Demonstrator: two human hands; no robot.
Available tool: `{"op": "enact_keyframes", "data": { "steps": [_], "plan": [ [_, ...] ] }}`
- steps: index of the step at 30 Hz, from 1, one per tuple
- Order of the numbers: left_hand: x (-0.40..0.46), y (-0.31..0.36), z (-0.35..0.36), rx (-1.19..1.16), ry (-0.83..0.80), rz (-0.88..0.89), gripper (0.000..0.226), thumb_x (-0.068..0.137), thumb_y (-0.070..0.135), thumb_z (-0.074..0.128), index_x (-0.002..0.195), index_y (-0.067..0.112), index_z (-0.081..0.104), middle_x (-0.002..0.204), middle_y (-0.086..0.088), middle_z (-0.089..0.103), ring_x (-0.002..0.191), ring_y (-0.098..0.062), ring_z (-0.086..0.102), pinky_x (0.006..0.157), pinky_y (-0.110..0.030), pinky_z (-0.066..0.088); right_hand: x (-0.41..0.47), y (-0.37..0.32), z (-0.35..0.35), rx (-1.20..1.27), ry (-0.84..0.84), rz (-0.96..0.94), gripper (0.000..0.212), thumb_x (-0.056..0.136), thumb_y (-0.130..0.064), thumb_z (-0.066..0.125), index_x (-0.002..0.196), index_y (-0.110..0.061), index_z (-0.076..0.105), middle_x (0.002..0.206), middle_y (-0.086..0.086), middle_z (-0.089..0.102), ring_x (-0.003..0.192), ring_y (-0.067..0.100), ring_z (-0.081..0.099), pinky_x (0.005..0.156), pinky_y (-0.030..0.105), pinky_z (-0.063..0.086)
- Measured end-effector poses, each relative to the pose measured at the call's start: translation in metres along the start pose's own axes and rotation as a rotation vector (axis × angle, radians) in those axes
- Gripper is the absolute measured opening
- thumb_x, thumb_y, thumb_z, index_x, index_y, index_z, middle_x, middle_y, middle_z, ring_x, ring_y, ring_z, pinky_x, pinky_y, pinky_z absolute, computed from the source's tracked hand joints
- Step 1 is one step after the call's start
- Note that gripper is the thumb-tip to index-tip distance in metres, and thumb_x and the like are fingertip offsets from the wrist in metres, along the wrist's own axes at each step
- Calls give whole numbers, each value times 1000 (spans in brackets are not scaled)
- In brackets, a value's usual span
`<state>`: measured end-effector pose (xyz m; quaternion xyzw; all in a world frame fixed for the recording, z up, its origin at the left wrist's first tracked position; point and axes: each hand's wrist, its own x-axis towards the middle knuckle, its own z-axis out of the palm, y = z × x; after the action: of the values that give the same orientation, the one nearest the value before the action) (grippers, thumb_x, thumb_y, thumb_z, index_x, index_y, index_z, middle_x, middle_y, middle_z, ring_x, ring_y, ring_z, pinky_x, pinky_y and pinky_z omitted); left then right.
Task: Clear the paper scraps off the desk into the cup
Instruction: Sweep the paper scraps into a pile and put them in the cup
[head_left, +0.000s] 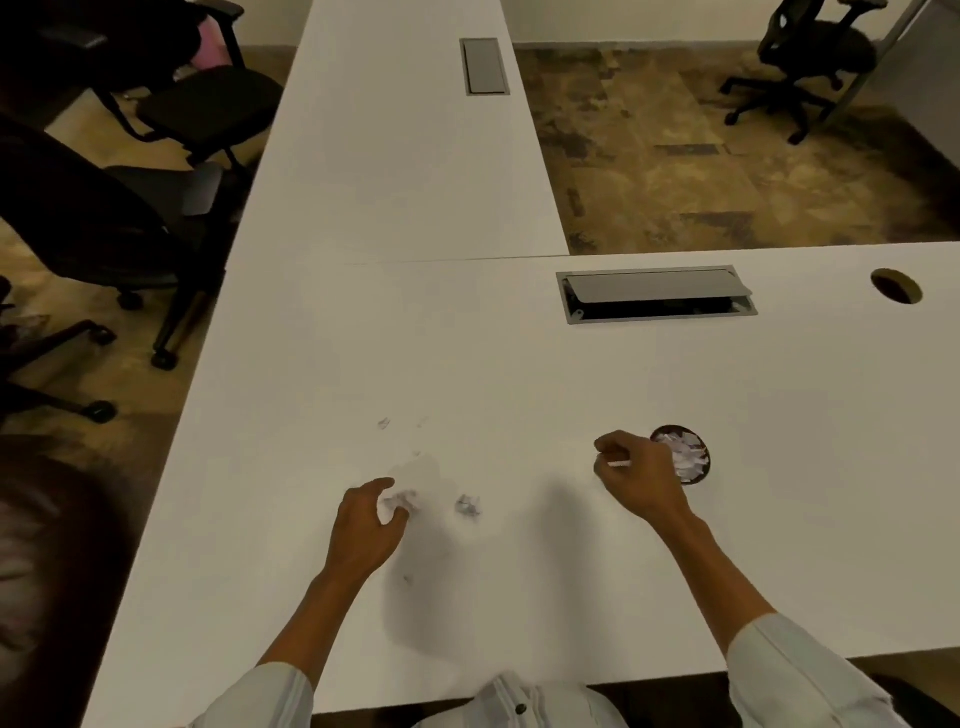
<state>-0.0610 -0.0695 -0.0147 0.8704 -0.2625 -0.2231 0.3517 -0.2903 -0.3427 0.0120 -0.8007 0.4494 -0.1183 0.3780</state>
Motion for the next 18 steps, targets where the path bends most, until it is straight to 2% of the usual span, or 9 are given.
{"op": "enact_keyframes", "data": {
  "steps": [1, 2, 3, 4, 6, 8, 12, 16, 18],
  "plan": [
    [-2, -2, -3, 7, 37, 42, 26, 80, 10, 71, 100, 25, 65, 103, 11, 65, 105, -22, 60, 87, -21, 44, 3, -1, 14, -24, -56, 33, 31, 79, -8, 70, 110, -9, 67, 105, 7, 72, 100, 20, 69, 78, 19, 55],
    [-2, -7, -6, 22, 51, 59, 28, 78, 9, 73, 98, 25, 64, 101, 12, 66, 102, -21, 61, 84, -18, 45, 8, -1, 27, -97, -126, 73, 44, 82, -14, 69, 124, -7, 59, 119, 11, 67, 112, 25, 63, 90, 29, 53],
    [-2, -13, -8, 42, 30, 30, 31, 76, 10, 74, 105, 19, 65, 107, 4, 68, 108, -24, 60, 86, -22, 47, 13, 0, 38, -205, -202, 120, 56, 85, -19, 67, 135, -4, 49, 133, 16, 57, 125, 29, 53, 100, 35, 47],
    [-2, -20, -10, 72, -12, -25, 41, 75, 14, 76, 114, 13, 62, 118, -6, 65, 118, -28, 54, 92, -31, 49, 18, 1, 47, -331, -271, 174, 65, 88, -25, 63, 143, -2, 36, 145, 20, 43, 135, 34, 41, 108, 39, 37],
    [-5, -36, -12, 157, -78, -115, 66, 73, 25, 78, 131, 9, 51, 138, -13, 50, 134, -30, 36, 104, -44, 42, 29, 4, 59, -567, -366, 275, 78, 93, -32, 55, 149, 4, 14, 155, 31, 12, 145, 44, 13, 118, 47, 19],
    [-10, -50, -13, 278, -134, -154, 86, 71, 41, 77, 141, 13, 37, 153, -13, 30, 142, -30, 19, 109, -49, 35, 35, 7, 66, -696, -397, 344, 83, 96, -36, 47, 148, 9, 2, 153, 39, 0, 144, 51, 1, 119, 52, 9],
    [-23, -72, -14, 519, -305, -234, 123, 62, 73, 68, 151, 20, 3, 160, -14, -6, 147, -36, -2, 117, -47, 20, 31, -1, 80, -697, -365, 408, 77, 97, -31, 42, 145, 16, 5, 151, 41, 8, 142, 53, 6, 119, 52, 12],
    [-38, -85, -5, 616, -419, -263, 141, 54, 82, 64, 147, 18, -21, 155, -18, -27, 146, -40, -13, 119, -49, 10, -4, -21, 119, -514, -325, 366, 78, 96, -28, 46, 149, 6, 1, 159, 26, -2, 148, 38, -3, 114, 50, 27],
    [-40, -85, 0, 617, -427, -249, 143, 55, 80, 65, 145, 15, -25, 154, -19, -29, 146, -40, -12, 119, -49, 10, -24, -34, 144, -527, -364, 288, 79, 96, -30, 46, 151, 2, 0, 161, 20, -6, 150, 33, -5, 116, 51, 25]
  ]
}}
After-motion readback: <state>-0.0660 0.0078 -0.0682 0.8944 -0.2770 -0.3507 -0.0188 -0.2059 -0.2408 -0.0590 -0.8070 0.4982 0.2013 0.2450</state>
